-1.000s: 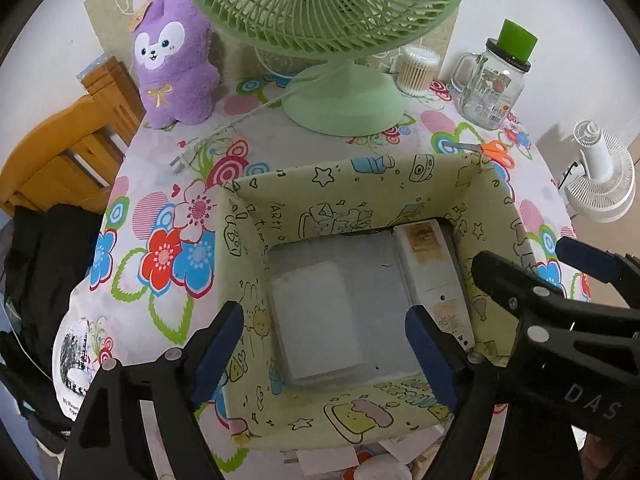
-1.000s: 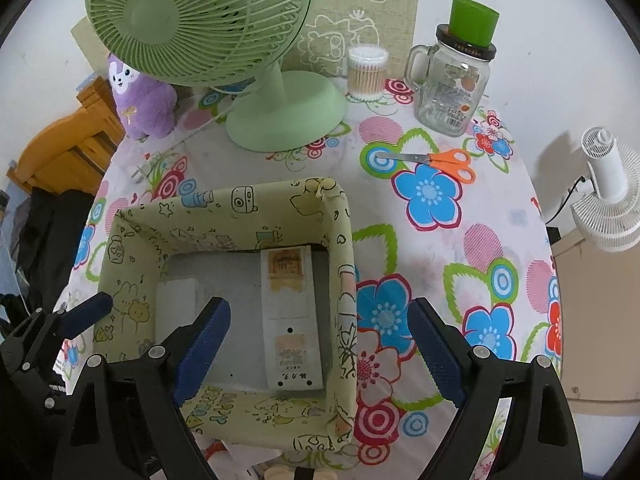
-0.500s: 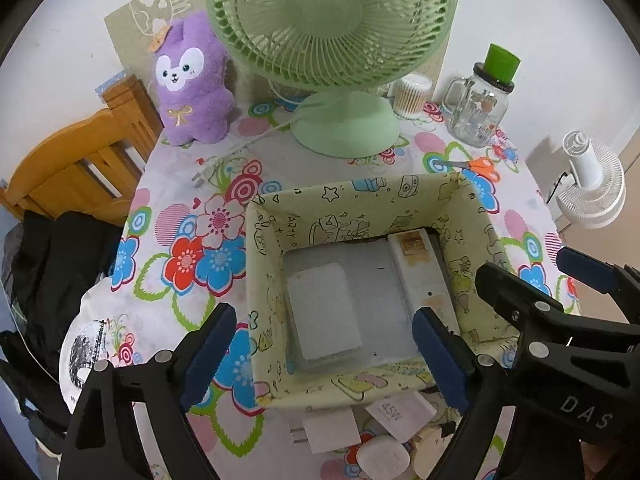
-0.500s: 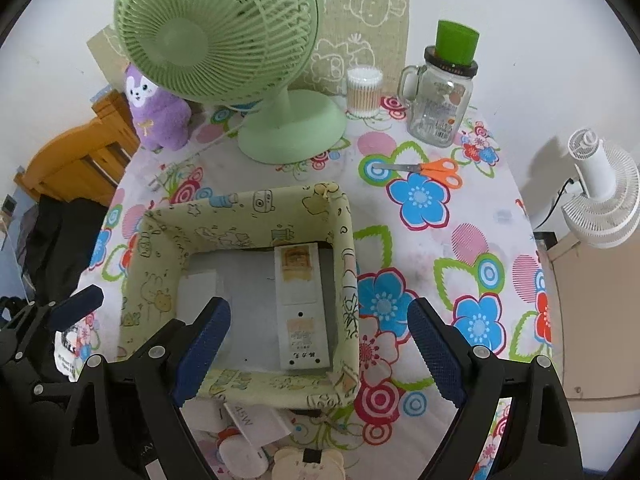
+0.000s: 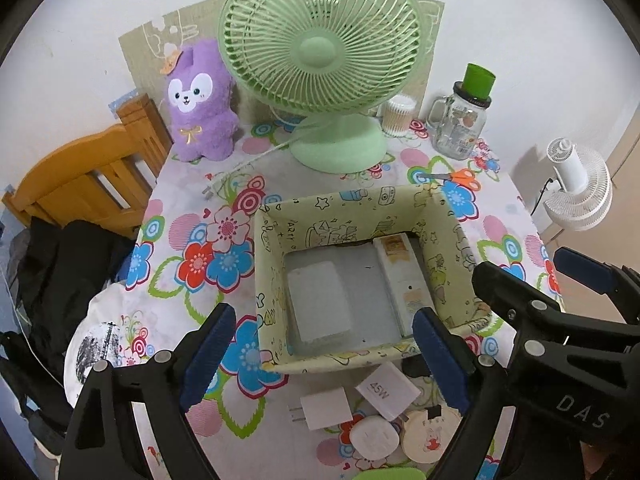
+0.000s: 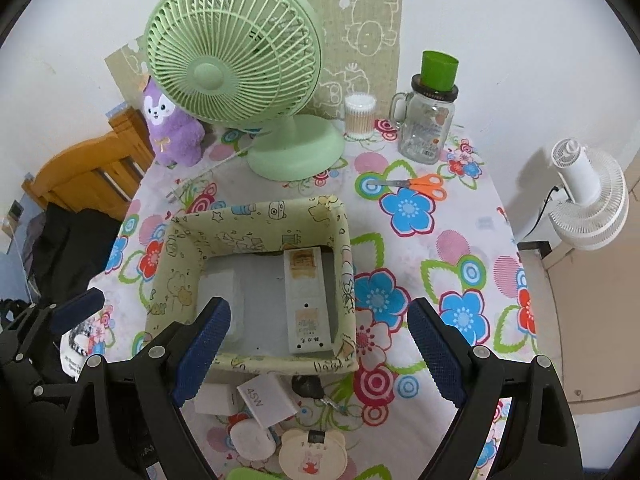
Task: Organize rigid objects
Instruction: 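Withdraw both tools from the fabric box back toward the loose items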
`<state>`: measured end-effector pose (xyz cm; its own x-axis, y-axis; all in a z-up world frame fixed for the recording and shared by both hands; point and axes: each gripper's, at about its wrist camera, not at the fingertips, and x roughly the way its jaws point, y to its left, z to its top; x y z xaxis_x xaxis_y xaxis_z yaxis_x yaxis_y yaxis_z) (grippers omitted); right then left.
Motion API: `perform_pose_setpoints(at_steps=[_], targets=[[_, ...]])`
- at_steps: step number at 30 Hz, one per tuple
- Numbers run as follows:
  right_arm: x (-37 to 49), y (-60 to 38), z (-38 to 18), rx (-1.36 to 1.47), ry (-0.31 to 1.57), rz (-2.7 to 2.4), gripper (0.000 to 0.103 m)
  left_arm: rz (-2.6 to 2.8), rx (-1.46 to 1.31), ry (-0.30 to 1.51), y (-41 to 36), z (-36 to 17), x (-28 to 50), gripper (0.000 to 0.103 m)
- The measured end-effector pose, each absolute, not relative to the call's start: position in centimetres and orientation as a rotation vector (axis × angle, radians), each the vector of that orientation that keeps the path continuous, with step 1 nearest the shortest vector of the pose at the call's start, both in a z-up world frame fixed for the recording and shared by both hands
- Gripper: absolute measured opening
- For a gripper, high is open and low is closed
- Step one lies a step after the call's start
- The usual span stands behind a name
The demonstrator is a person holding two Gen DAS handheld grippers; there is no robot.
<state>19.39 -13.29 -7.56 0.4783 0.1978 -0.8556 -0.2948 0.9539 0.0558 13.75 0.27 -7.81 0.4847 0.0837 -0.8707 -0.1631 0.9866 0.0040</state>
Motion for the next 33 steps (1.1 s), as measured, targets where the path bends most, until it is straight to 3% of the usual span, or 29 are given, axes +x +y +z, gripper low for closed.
perform_pose_setpoints(at_steps=[21, 33], targets=[[14.1, -14.5, -3.9, -0.093, 0.951, 0.282, 0.092, 0.11, -0.077, 0.982, -0.9, -4.9, 9.4, 0.092], [11.9, -14.7, -4.4, -0.073, 0.958, 0.281, 0.092, 0.08, -0.093, 0.995, -0.1, -6.1, 7.1, 0.092]])
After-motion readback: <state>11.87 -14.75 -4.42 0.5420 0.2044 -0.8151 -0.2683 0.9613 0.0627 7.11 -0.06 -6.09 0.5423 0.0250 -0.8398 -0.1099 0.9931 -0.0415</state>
